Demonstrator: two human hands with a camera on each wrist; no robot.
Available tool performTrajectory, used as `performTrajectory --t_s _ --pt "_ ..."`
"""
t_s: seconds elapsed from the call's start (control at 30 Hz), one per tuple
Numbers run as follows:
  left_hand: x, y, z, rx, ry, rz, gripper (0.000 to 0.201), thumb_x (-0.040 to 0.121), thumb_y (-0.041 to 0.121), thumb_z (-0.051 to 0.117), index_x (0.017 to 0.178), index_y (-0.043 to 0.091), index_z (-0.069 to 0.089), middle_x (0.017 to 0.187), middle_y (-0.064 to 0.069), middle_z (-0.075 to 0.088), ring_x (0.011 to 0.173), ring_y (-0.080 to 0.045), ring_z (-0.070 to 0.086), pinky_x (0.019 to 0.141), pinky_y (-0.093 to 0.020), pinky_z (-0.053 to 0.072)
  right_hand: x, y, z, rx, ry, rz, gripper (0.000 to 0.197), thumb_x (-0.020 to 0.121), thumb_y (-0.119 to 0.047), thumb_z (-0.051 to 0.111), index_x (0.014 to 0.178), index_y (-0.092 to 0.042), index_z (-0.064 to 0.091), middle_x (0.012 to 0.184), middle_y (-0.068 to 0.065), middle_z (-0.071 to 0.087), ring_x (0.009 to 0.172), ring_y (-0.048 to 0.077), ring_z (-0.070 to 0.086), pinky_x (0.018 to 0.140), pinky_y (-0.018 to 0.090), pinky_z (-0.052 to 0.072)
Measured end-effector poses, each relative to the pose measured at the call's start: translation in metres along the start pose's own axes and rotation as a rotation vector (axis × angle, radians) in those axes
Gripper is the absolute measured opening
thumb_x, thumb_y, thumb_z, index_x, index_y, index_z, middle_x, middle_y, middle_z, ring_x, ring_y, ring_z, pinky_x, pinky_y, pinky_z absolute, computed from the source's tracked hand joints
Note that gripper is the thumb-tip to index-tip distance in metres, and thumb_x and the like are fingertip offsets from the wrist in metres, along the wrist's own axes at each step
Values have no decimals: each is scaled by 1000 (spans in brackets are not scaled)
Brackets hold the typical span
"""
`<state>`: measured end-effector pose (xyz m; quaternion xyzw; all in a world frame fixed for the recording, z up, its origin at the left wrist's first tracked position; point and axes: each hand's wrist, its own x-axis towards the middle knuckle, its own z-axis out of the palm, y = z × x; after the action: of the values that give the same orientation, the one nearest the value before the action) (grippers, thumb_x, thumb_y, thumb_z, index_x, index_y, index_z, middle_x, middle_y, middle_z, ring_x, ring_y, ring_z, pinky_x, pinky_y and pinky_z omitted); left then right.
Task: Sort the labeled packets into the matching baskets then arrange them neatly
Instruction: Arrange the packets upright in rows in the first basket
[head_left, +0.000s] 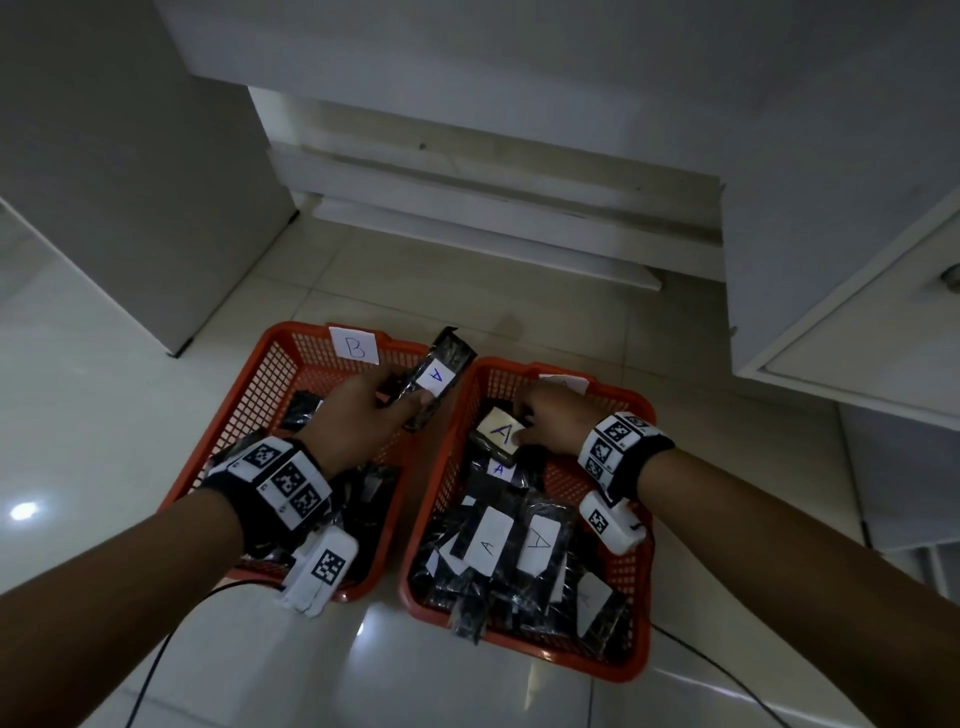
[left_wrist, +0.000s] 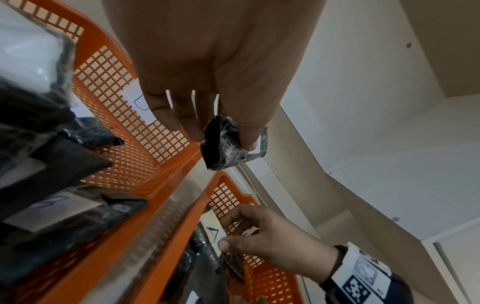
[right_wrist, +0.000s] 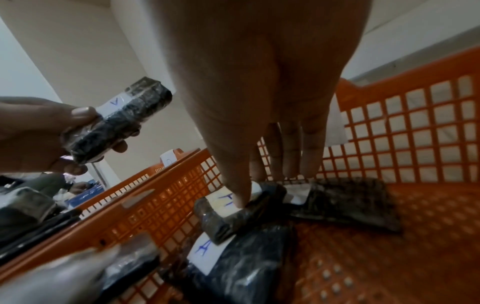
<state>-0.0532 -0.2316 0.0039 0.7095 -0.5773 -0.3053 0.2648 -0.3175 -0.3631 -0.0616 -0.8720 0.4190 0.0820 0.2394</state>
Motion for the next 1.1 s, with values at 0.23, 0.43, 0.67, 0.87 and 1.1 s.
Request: performTrajectory --t_s 0.23,0.43,0.67,0.87,1.1 --pt "-3 10 3 -19 25 41 42 93 51 67 129 28 66 112 12 72 100 -1 65 88 -31 56 -8 1 -1 206 113 99 32 88 -19 81 101 -21 52 93 -7 57 89 16 59 64 25 39" --pt "-7 15 -3 -15 -4 43 41 95 53 65 130 32 63 112 16 71 99 -2 66 84 -30 56 -38 25 -30 368 229 56 28 89 -18 80 107 -25 59 107 -7 67 95 12 64 80 33 51" --pt "-8 14 -1 -42 0 32 35 95 45 68 126 31 65 109 17 70 97 2 65 82 -28 54 -74 60 -29 10 -62 84 33 81 -15 81 92 -33 56 104 -11 61 95 13 60 75 27 47" --pt "-5 18 7 -39 -4 34 45 92 54 67 129 28 65 111 12 72 101 -6 68 89 -36 58 -70 43 -13 -84 -102 46 18 93 -12 68 108 -21 64 100 -5 64 93 16 61 69 22 40" --pt "-10 26 1 -51 6 58 42 94 52 66 131 30 63 114 14 71 101 -1 65 87 -29 56 -63 18 -25 -340 109 -4 26 99 -33 58 117 -16 62 95 1 67 77 18 56 55 26 35"
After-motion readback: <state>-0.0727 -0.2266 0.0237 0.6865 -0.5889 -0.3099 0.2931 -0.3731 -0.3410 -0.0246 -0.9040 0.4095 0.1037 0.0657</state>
